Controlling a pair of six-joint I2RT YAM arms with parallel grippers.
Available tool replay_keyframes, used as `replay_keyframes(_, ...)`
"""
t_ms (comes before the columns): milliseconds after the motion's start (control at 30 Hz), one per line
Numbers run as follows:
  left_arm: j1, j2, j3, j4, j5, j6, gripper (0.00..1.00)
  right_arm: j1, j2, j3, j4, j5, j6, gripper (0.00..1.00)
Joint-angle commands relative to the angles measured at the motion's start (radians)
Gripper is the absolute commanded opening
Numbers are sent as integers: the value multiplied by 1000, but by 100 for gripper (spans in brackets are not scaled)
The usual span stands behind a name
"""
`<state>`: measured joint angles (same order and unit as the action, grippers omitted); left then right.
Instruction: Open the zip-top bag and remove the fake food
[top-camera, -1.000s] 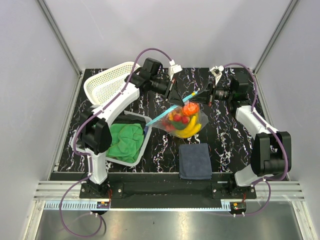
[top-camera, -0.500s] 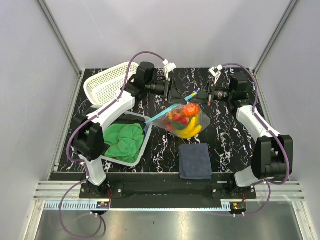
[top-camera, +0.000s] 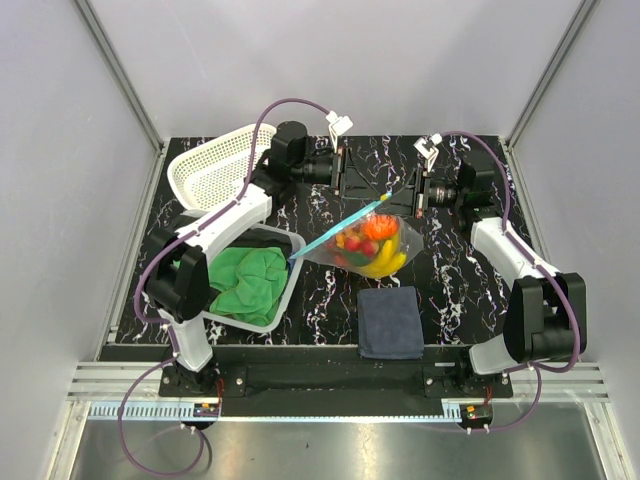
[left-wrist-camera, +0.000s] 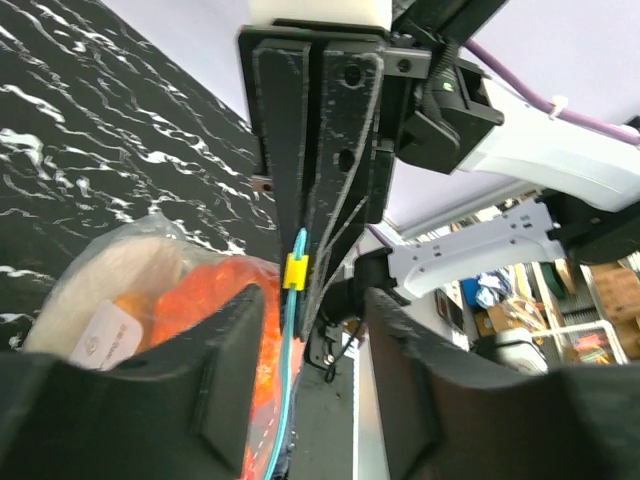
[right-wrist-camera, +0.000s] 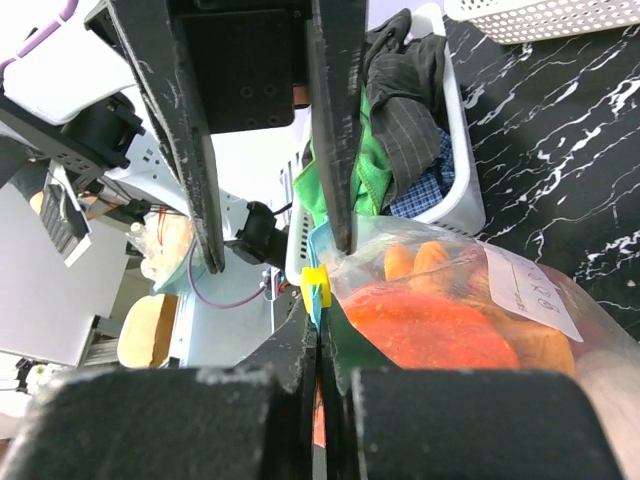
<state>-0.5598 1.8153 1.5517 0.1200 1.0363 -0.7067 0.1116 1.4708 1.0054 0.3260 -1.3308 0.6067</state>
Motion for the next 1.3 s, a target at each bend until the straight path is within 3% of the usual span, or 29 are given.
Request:
replay_keyframes(0, -14, 6, 2, 110, 53, -22, 41, 11, -50, 10, 68, -50, 38, 0)
replay_keyframes(167, -28, 19, -2, 162, 64, -73, 37, 10, -49, 16, 51, -53, 30, 0)
replay_keyframes(400, -42, 41, 5, 116, 50, -51, 36, 10, -56, 16, 22, -48, 16, 0)
replay_keyframes(667, -43, 45, 28, 40, 16, 6, 44, 10, -63, 12, 4, -48, 5, 0)
replay_keyframes(1100, -42, 49, 22, 92, 62, -25, 0, 13, -56, 10, -34, -57, -21, 0)
replay_keyframes(1267, -42, 42, 25, 92, 71, -22, 0, 13, -66, 7, -107, -34, -84, 10)
